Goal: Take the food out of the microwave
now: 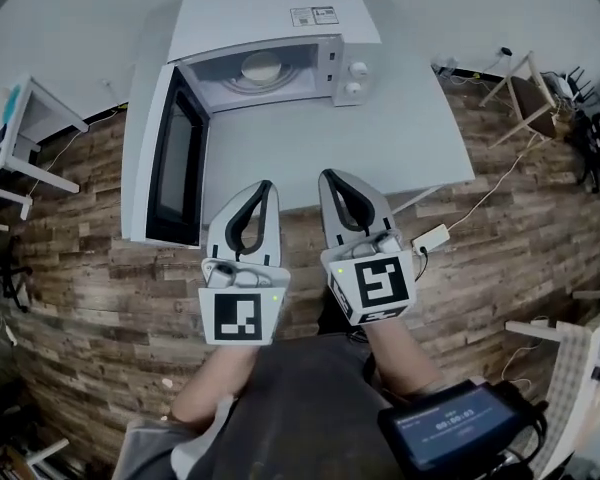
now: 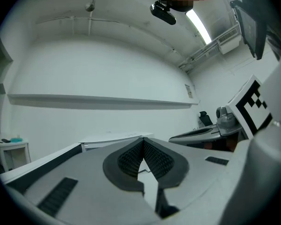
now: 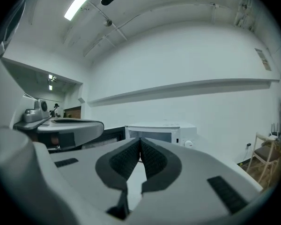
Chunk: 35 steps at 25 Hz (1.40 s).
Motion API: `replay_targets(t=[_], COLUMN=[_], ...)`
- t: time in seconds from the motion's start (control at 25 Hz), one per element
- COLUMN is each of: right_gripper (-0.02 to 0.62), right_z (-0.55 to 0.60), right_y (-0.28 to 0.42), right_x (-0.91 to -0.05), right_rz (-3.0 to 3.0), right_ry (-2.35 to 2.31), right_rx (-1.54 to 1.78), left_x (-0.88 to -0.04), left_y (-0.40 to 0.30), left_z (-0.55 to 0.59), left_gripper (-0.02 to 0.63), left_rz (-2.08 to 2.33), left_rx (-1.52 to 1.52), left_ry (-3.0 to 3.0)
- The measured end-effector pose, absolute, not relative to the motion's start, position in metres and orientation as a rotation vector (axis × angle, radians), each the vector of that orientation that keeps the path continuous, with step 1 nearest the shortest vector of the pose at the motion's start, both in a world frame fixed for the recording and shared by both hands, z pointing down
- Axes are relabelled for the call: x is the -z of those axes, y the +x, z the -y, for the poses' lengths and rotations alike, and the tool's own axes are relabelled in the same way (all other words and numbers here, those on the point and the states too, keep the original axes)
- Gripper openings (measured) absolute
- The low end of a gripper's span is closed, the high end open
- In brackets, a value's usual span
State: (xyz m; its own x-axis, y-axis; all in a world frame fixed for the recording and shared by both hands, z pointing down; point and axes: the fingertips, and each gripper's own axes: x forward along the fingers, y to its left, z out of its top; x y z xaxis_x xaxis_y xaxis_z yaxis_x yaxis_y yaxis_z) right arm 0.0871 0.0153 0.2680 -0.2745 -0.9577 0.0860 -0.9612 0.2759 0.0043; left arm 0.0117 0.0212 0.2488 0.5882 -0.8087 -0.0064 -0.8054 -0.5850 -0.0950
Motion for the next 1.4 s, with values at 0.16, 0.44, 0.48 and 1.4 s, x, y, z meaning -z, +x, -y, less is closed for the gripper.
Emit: replay_targets(t=[0.16,0.44,0.48,1.4], right_gripper=[0.008,0.008,0.008,0.008], right_z=[0.005,0.032,0.036,0.145], right_y=[0.098,0.103,0.103,0.102], right_x=[-0.263,-0.261,-0.26,-0.276], right_rz=[2.527,2.626,2.64,2.627], right_ry=[1.749,1.593,1.571,1.511], right_rx=[-0.064,-0.049,-0.042,0.002], left_x=[-0.243,-0.237,-0.237,-0.268], left_y=[0.025,0.03,0.03,0.032], left_z=[-0.01,0.006,0.008,0.116], left_gripper=[0.008,0.008,0.008,0.008], left_rz=[-1.481,-1.637,-1.655,-1.718], left_rx=[0.062,0.048,0.055,-0.001], left_ry=[-2.664,-2.557,-2.541,-2.568])
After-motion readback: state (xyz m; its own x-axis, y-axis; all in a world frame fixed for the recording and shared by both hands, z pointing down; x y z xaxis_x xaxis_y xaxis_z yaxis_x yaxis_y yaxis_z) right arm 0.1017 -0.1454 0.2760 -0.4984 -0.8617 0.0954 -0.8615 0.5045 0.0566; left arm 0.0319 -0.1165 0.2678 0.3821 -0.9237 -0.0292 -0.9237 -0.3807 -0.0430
